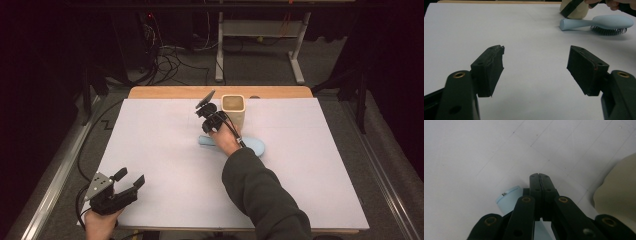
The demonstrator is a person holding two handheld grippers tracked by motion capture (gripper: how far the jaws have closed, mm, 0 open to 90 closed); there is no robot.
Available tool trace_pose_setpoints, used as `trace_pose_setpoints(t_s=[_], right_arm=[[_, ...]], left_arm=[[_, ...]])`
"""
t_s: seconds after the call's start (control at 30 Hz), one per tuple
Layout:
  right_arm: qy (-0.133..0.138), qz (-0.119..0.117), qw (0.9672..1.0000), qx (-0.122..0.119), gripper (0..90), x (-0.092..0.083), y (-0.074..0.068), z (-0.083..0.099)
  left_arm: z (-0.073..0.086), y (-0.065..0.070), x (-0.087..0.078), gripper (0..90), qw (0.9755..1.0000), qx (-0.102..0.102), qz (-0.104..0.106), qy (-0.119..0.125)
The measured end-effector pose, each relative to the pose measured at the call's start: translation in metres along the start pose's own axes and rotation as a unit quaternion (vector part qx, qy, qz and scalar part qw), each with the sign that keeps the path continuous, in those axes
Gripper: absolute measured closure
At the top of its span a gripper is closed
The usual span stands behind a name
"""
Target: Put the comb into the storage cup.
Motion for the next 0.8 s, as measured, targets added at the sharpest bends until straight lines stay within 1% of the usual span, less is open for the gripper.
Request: trace_pose_setpoints(t_s=[0.03,0.2,0.3,0.43,0.57,0.63,0.67,0.77,0.8], right_arm=[[-0.005,-0.002,1.0000,0.004,90.0,0.001,-0.001,0.001],[-0.017,-0.002,0.9998,-0.005,90.0,0.002,-0.003,0.003],[-0.018,-0.003,0.9997,-0.014,90.0,0.001,-0.006,0.004],[-0.023,-0.002,0.9996,-0.015,90.0,-0.001,-0.008,0.005],[-0.022,-0.009,0.9995,-0.018,90.0,-0.002,-0.009,0.007],[-0.025,-0.010,0.9995,-0.014,90.0,-0.004,-0.011,0.009],[-0.024,-0.012,0.9995,-0.019,90.0,-0.004,-0.012,0.011],[-0.027,-0.014,0.9994,-0.018,90.0,-0.006,-0.016,0.014],[-0.026,-0.014,0.9993,-0.022,90.0,-0.007,-0.017,0.015]], left_arm=[[0.000,0.000,0.000,29.4,1.0000,0.000,0.000,0.000],[0.000,0.000,0.000,29.3,1.0000,-0.005,0.003,0.002],[0.000,0.000,0.000,29.3,1.0000,-0.006,0.002,0.001],[0.000,0.000,-0.001,29.3,1.0000,-0.002,0.002,0.000],[0.000,0.000,0.000,29.3,1.0000,0.000,0.000,-0.002],[0.000,0.000,0.000,29.3,1.0000,-0.001,0.001,-0.001],[0.000,0.000,0.000,29.3,1.0000,-0.001,0.002,0.000],[0.000,0.001,0.000,29.3,1.0000,0.001,0.002,0.001],[0.000,0.001,0.000,29.3,1.0000,0.001,0.002,0.000]])
Point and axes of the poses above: each handheld gripper's, and its own axes: x roughly forward along the jaws, z roughly out of its underside, y roughly to its right, the point moved 5 cm from there along x, roughly forward along the jaws, and after that the axes turned 10 degrees about z, right-handed, at the moved point
